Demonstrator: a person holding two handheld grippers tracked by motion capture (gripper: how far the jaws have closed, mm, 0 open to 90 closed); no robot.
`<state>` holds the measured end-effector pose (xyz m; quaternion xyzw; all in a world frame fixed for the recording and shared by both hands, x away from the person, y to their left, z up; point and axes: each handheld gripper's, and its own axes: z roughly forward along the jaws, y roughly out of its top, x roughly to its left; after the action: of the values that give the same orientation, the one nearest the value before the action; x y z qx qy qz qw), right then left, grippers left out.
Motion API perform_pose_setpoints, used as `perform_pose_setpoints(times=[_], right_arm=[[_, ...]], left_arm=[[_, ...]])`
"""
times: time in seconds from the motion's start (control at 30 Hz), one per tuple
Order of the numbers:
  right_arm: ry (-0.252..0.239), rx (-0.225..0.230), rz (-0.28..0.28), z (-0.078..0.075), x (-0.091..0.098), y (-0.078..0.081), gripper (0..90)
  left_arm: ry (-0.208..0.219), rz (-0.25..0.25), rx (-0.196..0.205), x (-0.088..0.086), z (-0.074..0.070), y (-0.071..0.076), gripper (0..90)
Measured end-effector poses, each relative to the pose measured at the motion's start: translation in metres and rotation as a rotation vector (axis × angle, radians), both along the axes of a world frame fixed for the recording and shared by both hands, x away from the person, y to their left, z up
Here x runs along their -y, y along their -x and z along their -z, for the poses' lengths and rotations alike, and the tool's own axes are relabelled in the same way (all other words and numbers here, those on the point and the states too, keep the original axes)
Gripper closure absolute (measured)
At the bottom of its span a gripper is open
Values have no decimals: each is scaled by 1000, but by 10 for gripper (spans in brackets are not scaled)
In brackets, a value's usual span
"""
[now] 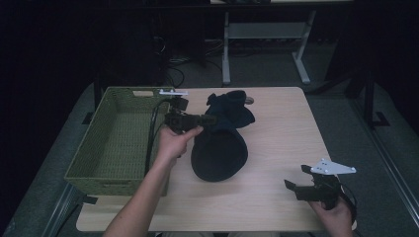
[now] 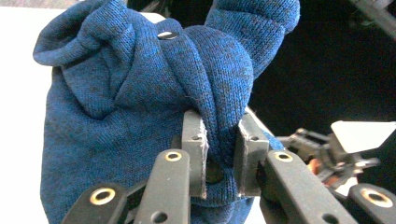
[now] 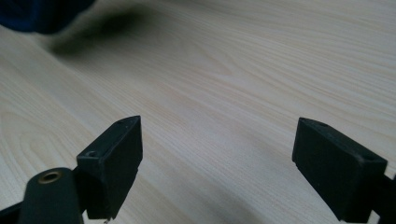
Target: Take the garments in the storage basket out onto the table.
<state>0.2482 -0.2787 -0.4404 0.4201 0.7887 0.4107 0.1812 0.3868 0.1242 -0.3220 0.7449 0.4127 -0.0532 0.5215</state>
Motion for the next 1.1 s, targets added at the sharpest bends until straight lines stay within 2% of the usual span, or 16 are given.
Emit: perform_pose_setpoints(times=[0.03, 0.07, 0.13, 0.17, 0.23, 0.3, 0.43, 0.83, 1.1], right_arm=[[1, 1, -2, 0, 0, 0, 159], [1, 1, -2, 0, 0, 0, 159], [2, -3, -3, 0, 0, -1, 159], [2, -4, -3, 0, 0, -1, 159], [3, -6, -5, 0, -1, -1, 159], [5, -7, -10, 1, -1, -1, 159], [7, -5, -14, 1, -2, -1, 159], [-2, -27, -36, 3, -6, -3, 159], [-7, -61, -75, 4, -15, -5, 159]], left_arm=[[-4, 3, -14, 4, 7, -1, 771], [-4, 3, -14, 4, 7, -1, 771], [-21, 3, -33, 11, 18, -4, 770], [-33, 4, -49, 17, 29, -5, 768], [-47, 6, -63, 22, 38, -7, 765], [-40, 10, -83, 26, 47, -9, 763], [-53, 16, -104, 36, 61, -13, 754], [-78, 7, -131, 50, 85, -18, 712], [-111, 7, -122, 52, 87, -17, 616]])
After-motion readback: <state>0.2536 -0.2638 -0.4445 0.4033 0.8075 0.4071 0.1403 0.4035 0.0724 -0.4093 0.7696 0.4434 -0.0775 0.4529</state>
